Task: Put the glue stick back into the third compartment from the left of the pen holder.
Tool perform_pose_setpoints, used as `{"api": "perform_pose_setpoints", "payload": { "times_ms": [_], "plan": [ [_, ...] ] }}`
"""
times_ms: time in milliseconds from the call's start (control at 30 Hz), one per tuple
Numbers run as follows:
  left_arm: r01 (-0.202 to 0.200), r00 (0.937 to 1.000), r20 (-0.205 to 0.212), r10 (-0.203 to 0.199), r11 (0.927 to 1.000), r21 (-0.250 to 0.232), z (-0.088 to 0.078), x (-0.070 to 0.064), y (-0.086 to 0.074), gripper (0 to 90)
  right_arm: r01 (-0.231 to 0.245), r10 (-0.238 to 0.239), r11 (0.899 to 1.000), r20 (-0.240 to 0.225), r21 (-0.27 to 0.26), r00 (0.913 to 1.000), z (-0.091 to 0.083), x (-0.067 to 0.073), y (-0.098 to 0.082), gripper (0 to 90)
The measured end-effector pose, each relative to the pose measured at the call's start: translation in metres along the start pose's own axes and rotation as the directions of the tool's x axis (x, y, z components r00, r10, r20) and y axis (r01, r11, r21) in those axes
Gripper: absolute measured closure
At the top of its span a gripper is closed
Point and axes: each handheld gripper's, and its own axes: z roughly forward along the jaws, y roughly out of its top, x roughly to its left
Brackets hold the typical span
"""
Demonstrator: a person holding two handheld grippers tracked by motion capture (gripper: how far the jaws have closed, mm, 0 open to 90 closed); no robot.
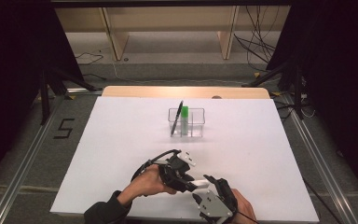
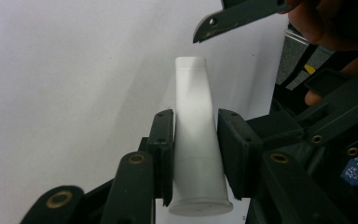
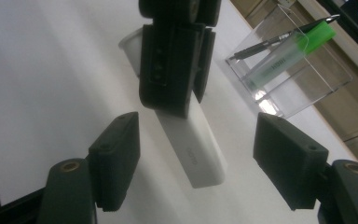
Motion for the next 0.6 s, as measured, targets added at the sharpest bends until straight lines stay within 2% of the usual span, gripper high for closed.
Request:
{"api": "perform_pose_setpoints", "payload": {
  "times_ms": [33,67,100,133,167,200,233,267,300,333,367,400,433,467,567,600],
  "plan": [
    [-0.005,1.0,0.001,0.005,1.0,0.005,0.0,0.0,0.0,67.2,0.012,-0.012,1.0,0.007,0.007,0.9999,0.001,0.002,0.0,33.1],
    [-0.008,1.0,0.001,0.008,0.9999,0.007,-0.001,-0.001,0.0,67.2,0.053,-0.053,0.998,0.028,0.02,0.9982,0.002,0.005,0.001,34.1],
    [-0.008,1.0,0.001,0.008,0.9999,0.007,-0.001,-0.001,0.0,67.2,0.053,-0.053,0.998,0.028,0.02,0.9982,0.002,0.005,0.001,34.1],
    [-0.013,0.9999,0.002,0.013,0.9999,0.011,-0.001,-0.001,0.0,67.2,0.085,-0.086,0.996,0.043,0.039,0.9953,0.003,0.008,0.001,35.6],
    [-0.013,0.9999,0.002,0.013,0.9999,0.011,-0.001,-0.001,0.0,67.2,0.085,-0.086,0.996,0.043,0.039,0.9953,0.003,0.008,0.001,35.6],
    [-0.012,0.9999,0.004,0.012,0.9998,0.012,-0.001,-0.001,0.0,67.2,0.123,-0.126,0.991,0.061,0.054,0.9901,0.004,0.011,0.001,37.2],
    [-0.012,0.9999,0.004,0.012,0.9998,0.012,-0.001,-0.001,0.0,67.2,0.123,-0.126,0.991,0.061,0.054,0.9901,0.004,0.011,0.001,37.2],
    [-0.012,0.9999,0.003,0.012,0.9999,0.011,-0.001,-0.002,0.0,67.2,0.152,-0.157,0.986,0.078,0.068,0.9845,0.004,0.013,0.002,39.0],
    [-0.012,0.9999,0.005,0.012,0.9999,0.011,-0.001,-0.002,0.0,67.2,0.152,-0.157,0.986,0.078,0.068,0.9845,0.004,0.013,0.002,39.0],
    [-0.013,0.9999,0.007,0.013,0.9998,0.012,-0.001,-0.002,0.001,67.2,0.179,-0.186,0.981,0.094,0.077,0.9781,0.005,0.016,0.002,42.3],
    [-0.014,0.9999,0.008,0.014,0.9998,0.014,0.0,-0.002,0.001,67.2,0.179,-0.186,0.981,0.094,0.077,0.9781,0.005,0.016,0.002,42.3],
    [-0.014,0.9999,0.009,0.014,0.9998,0.017,0.0,-0.002,0.001,67.2,0.208,-0.218,0.974,0.115,0.089,0.9692,0.005,0.019,0.003,45.3],
    [-0.014,0.9999,0.009,0.014,0.9998,0.017,0.0,-0.002,0.001,67.2,0.208,-0.218,0.974,0.115,0.089,0.9692,0.005,0.019,0.003,45.3],
    [-0.016,0.9998,0.01,0.016,0.9997,0.018,0.0,-0.002,0.001,67.2,0.243,-0.254,0.965,0.122,0.1,0.9594,0.007,0.021,0.003,47.5],
    [-0.013,0.9999,0.011,0.013,0.9998,0.015,0.0,-0.003,0.001,67.2,0.25,-0.263,0.962,0.128,0.113,0.9562,0.007,0.025,0.003,50.0],
    [-0.013,0.9999,0.011,0.013,0.9998,0.015,0.0,-0.003,0.001,67.2,0.277,-0.292,0.953,0.135,0.12,0.947,0.008,0.026,0.003,52.7]
  ]
}}
